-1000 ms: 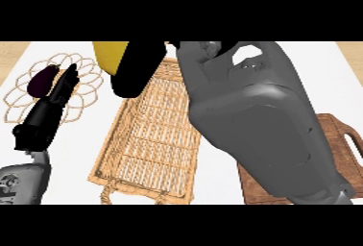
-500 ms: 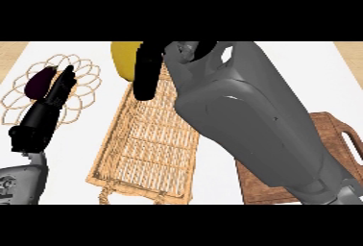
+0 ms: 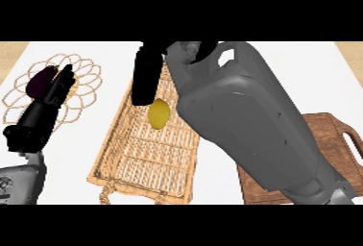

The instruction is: Pick the lemon from the cutting board and place it in the basket

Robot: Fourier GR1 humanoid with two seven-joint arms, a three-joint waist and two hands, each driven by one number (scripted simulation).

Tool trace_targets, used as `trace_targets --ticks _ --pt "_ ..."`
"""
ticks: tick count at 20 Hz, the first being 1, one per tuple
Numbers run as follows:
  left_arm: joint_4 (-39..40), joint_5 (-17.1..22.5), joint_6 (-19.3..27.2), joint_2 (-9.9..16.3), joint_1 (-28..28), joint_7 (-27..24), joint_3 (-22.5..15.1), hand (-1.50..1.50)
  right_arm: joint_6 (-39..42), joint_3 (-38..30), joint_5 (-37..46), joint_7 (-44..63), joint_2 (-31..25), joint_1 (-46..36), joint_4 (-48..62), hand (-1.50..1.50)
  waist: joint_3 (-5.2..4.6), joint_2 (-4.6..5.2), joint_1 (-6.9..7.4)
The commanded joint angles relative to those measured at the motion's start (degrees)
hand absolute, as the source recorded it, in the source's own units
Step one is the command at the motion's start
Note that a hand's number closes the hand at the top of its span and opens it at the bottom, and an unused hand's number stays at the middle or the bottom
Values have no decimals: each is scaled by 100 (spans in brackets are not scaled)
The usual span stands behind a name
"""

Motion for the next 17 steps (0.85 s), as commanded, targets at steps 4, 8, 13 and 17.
trace_targets --ticks 4,8,13,17 --pt "132 -73 85 -56 136 -264 19 0 -1474 -745 17 471 75 -26 -366 -150 -1 -5 -12" --pt "65 -129 156 -123 60 -99 -40 0 -2585 -1085 788 158 76 392 -530 -150 3 13 -42" --pt "111 10 -2 67 135 -157 156 0 -2769 -1784 954 272 -418 606 -862 -150 3 2 -72" --pt "-241 53 -9 -27 171 52 70 0 -2537 -2337 664 15 -957 1332 -1638 -150 11 -21 -105"
